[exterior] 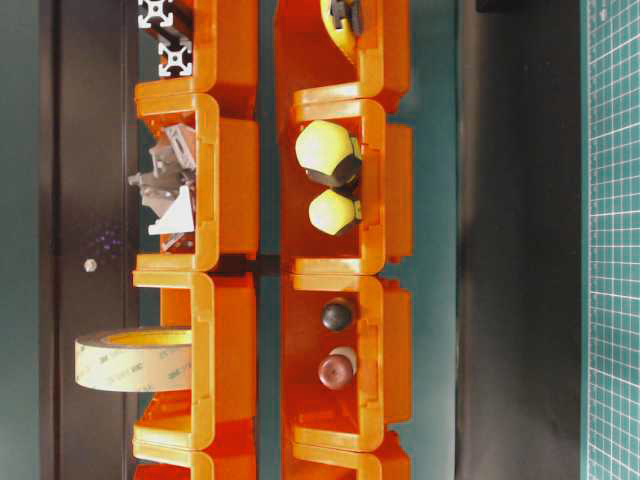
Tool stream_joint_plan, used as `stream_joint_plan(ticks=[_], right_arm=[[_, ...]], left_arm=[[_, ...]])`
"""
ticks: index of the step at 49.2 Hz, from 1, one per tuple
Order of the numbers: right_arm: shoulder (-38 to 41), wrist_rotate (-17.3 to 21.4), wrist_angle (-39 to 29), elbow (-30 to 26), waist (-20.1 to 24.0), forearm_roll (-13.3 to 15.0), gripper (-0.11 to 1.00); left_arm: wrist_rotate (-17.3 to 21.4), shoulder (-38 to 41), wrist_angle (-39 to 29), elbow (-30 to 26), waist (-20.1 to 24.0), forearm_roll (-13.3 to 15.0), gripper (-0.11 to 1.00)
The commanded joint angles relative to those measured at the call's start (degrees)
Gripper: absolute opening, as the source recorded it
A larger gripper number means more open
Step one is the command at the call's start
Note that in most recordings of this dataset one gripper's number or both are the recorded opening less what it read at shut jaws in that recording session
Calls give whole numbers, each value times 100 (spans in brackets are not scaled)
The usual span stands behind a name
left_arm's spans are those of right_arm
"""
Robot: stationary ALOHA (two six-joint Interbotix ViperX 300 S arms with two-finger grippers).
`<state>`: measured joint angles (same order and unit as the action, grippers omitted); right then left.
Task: Pick scraper from container rack with left arm.
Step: 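Move the left gripper toward the brown scraper handle in the rack, then close the left gripper on the brown scraper handle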
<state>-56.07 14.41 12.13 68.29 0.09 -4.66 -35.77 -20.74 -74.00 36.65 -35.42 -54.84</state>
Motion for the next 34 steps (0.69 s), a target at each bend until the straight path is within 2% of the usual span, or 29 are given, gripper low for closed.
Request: stream_joint_plan(ticks=[1, 5, 8, 19, 34], right_arm=[[9, 9, -44, -97, 9, -9, 0], [0, 9, -132, -97, 0, 0, 0], [-18, 9, -202, -97, 9, -9, 0], [-62, 9, -237, -97, 26, 0, 0], [-62, 9, -202, -79, 70, -9, 0]], left_arm=[[-35, -141, 299, 141, 158, -18, 66], [18, -141, 448, 316, 246, 9, 84], [53, -158, 510, 457, 334, 9, 91], [88, -290, 598, 686, 721, 9, 91], [237, -255, 800, 809, 1037, 9, 91]])
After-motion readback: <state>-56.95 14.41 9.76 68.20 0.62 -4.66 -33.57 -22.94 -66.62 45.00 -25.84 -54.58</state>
